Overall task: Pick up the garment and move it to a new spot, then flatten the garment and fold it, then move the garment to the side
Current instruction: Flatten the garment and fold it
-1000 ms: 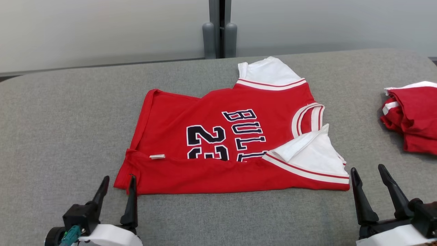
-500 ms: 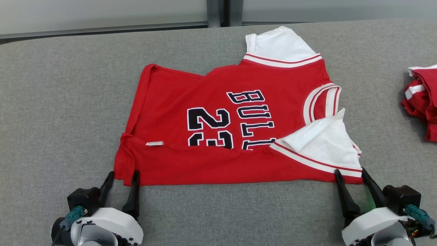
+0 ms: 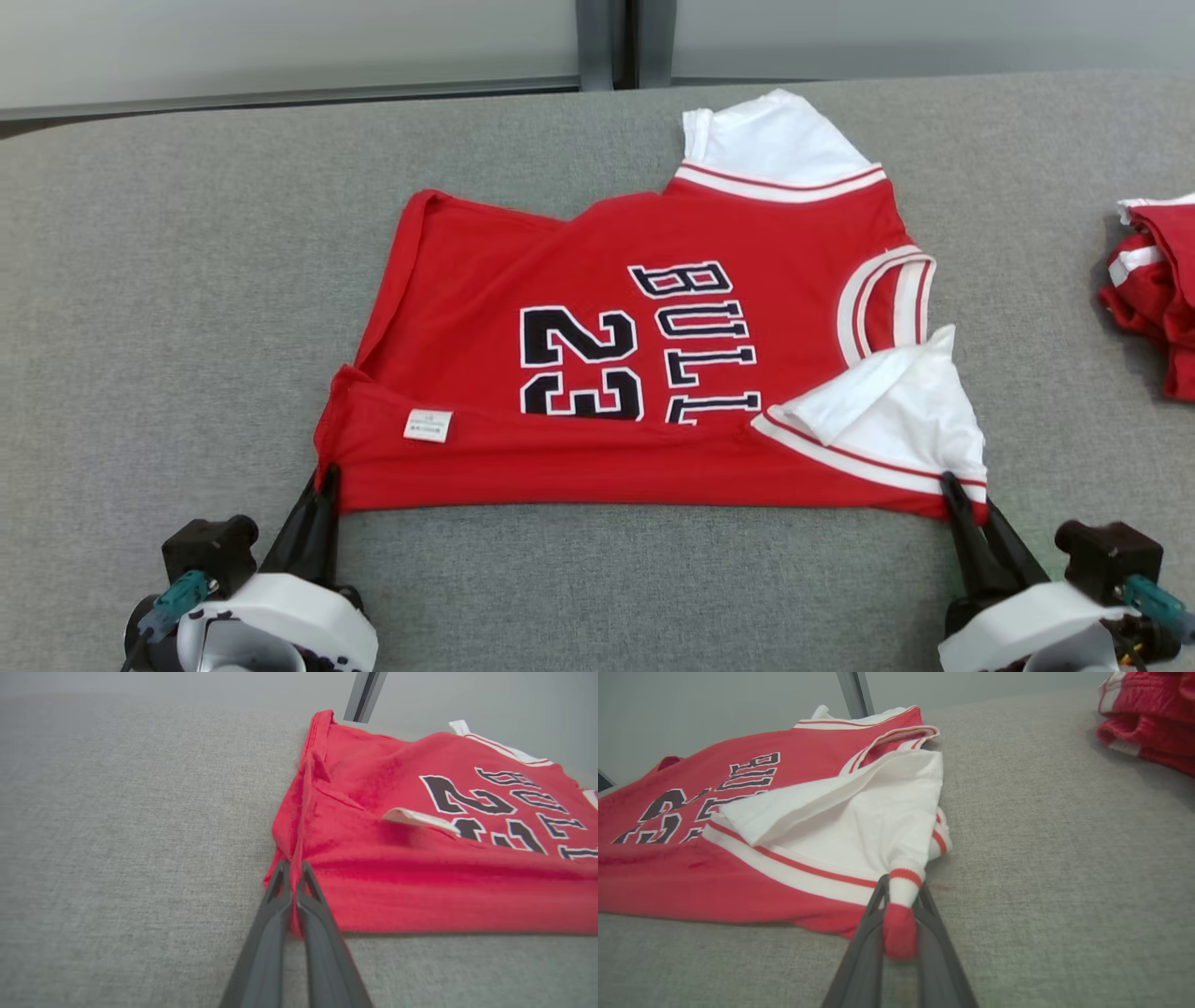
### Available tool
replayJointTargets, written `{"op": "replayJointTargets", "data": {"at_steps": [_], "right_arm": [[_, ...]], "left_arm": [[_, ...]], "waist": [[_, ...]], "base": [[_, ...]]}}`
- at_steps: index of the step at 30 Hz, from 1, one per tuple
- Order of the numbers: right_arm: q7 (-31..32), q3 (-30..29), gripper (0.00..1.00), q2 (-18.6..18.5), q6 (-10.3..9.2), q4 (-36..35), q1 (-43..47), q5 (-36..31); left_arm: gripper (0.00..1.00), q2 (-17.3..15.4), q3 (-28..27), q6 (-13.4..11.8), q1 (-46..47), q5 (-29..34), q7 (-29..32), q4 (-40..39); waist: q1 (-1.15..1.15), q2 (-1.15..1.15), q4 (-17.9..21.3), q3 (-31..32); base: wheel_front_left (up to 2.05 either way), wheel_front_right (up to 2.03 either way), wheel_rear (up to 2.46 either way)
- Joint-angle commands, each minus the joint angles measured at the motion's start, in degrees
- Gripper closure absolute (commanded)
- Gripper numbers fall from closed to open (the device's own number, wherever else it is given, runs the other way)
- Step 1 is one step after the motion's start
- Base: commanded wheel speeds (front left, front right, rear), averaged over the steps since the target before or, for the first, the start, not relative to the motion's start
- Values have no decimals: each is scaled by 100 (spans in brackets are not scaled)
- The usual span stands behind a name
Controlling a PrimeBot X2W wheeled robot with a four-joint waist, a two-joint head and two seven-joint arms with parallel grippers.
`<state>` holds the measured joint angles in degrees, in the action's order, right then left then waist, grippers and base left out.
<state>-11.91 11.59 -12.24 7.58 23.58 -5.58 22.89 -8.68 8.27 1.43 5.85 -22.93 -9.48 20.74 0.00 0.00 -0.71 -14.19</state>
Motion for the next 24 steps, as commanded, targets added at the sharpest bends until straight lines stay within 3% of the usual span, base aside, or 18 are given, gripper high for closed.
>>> {"op": "replayJointTargets", "data": {"at_steps": [1,9,16,17,18,19,20,24], "right_arm": [[21,-40,100,-66,-16,-90,146,37],[436,-191,100,94,-16,-801,1198,139],[782,-390,100,304,-16,-1254,1839,49],[840,-406,100,311,-16,-1293,1877,19],[887,-447,68,286,-16,-1321,1893,-39],[903,-465,19,277,-16,-1348,1887,-103],[883,-487,0,283,-15,-1404,1845,-148],[757,-666,0,323,-10,-1649,1702,-324]], "left_arm": [[100,-96,-41,17,-122,-39,46,-82],[100,-224,-222,-227,-963,-300,512,-666],[100,-124,-232,-304,-1508,-527,777,-985],[19,-78,-234,-316,-1542,-572,801,-989],[0,-49,-212,-303,-1554,-581,797,-992],[0,-42,-217,-322,-1545,-565,734,-1012],[0,-47,-226,-364,-1528,-520,673,-1015],[0,-28,-232,-524,-1409,-274,238,-1121]], "waist": [[0,0,-50,119],[0,0,-205,621],[0,0,-273,806],[0,0,-269,812],[0,0,-262,817],[0,0,-247,822],[0,0,-234,825],[0,0,-183,885]], "base": [[0,0,0],[0,0,0],[0,0,0],[0,0,0],[0,0,0],[0,0,0],[0,0,0],[0,0,0]]}}
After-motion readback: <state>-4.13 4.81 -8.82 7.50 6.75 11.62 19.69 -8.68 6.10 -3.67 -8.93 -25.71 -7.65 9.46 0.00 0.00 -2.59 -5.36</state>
